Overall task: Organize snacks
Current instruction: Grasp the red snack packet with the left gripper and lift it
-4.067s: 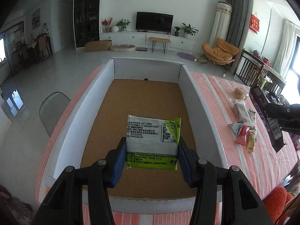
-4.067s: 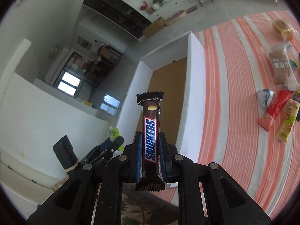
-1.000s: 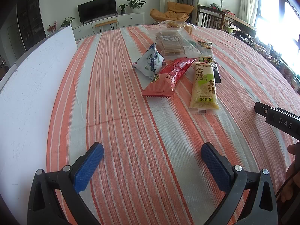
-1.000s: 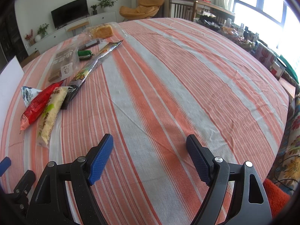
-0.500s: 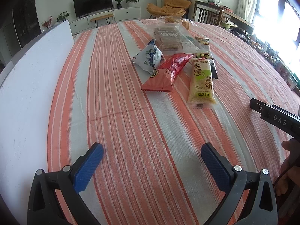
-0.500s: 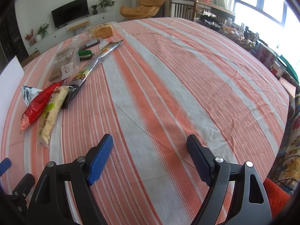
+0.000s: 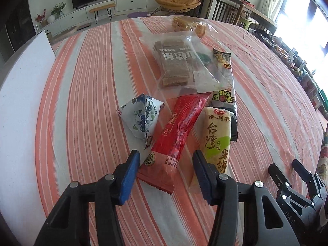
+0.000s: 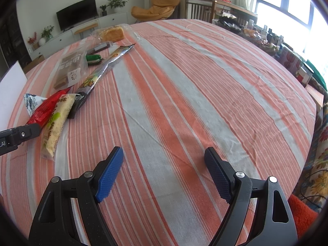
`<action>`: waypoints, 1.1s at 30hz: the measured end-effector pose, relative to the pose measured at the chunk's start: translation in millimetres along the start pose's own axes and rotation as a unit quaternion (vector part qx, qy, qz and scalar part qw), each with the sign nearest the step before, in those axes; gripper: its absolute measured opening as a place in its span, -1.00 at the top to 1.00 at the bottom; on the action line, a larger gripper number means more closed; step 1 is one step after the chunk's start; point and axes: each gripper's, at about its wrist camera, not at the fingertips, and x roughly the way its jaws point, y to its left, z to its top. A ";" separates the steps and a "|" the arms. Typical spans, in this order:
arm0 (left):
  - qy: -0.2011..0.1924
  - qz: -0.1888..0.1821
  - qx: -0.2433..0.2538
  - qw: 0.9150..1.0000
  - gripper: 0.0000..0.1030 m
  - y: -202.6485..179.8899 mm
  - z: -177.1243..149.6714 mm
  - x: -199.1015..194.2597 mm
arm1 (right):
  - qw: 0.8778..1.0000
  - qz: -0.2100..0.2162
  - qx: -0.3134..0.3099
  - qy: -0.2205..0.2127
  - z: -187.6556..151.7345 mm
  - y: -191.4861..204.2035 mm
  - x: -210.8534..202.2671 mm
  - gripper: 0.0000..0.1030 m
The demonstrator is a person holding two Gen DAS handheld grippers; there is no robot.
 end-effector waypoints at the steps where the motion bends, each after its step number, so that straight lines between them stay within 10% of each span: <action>1: 0.003 -0.003 0.006 1.000 0.45 -1.5 -0.1 2.3 | 1.000 0.000 0.000 0.000 -0.1 0.0 0.0 -0.63; 19: -0.011 -0.002 0.046 0.999 0.51 -12.5 -108.5 -67.6 | 1.000 0.000 0.000 0.000 0.2 0.3 0.3 -0.65; 22: -0.007 -0.003 0.052 0.999 0.24 -16.2 -106.0 -62.2 | 1.000 0.001 0.000 0.000 0.2 0.2 0.2 -0.65; 24: -0.011 -0.008 0.051 0.999 -0.30 -18.2 -102.7 -60.5 | 1.000 0.001 0.000 0.000 0.3 0.3 0.1 -0.65; 33: -0.002 0.009 0.049 0.999 -0.41 -23.6 -82.2 -33.7 | 1.000 0.001 0.000 0.000 0.3 0.1 0.1 -0.65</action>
